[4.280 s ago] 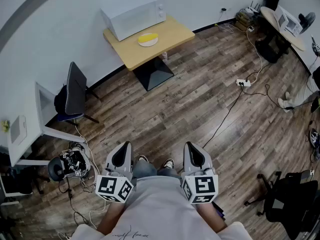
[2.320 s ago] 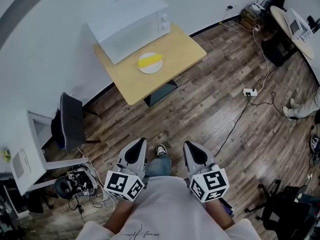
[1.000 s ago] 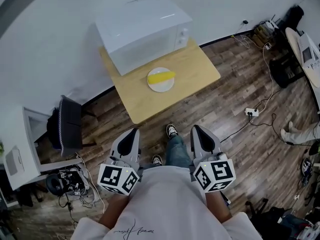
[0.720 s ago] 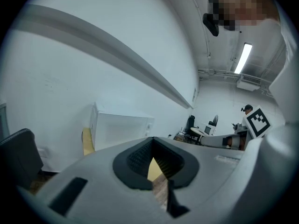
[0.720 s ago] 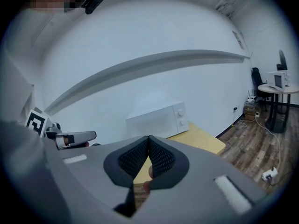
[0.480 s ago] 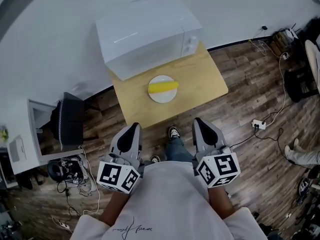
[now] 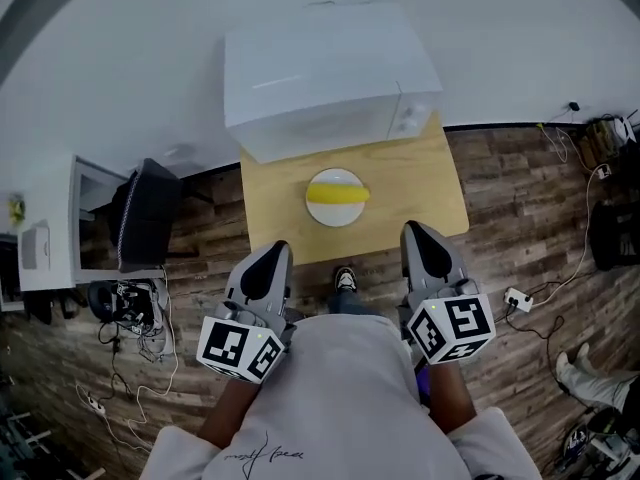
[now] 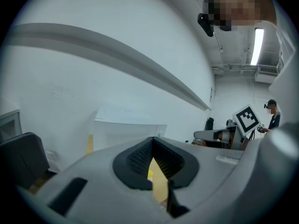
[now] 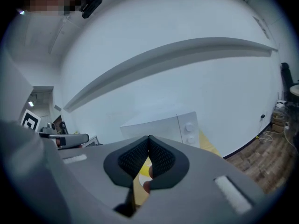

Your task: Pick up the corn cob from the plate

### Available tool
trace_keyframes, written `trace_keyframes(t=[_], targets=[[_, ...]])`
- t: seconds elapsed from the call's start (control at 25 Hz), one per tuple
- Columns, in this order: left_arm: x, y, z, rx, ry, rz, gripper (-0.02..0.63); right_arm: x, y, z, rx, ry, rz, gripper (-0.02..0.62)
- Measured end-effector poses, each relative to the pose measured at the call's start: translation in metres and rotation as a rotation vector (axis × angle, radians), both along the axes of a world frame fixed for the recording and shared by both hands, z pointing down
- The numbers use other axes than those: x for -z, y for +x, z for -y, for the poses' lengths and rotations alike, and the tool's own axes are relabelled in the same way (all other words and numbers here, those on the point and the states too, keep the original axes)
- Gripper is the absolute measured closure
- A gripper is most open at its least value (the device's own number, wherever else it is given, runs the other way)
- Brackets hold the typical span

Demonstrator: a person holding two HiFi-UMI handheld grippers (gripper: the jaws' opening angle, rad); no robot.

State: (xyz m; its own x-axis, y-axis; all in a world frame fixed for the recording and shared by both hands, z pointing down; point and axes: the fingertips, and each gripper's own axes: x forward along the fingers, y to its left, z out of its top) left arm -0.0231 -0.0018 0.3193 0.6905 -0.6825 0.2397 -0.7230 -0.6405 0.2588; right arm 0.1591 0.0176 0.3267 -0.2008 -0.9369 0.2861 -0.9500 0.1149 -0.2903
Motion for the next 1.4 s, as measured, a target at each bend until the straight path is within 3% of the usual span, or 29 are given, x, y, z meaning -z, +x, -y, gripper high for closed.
trace_keyframes(t=[0.56,1.4], targets=[[-0.01,-0.02,0.001,0.155,-0.014,-0.017,0.613,-0.01,-0.033,0.037,0.236,-0.005,-0.061,0.583],[-0.02,-0.034,0.042,0.126,-0.037,-0.039,0.613,-0.045,-0.073,0.082,0.367,-0.082,-0.145,0.561]])
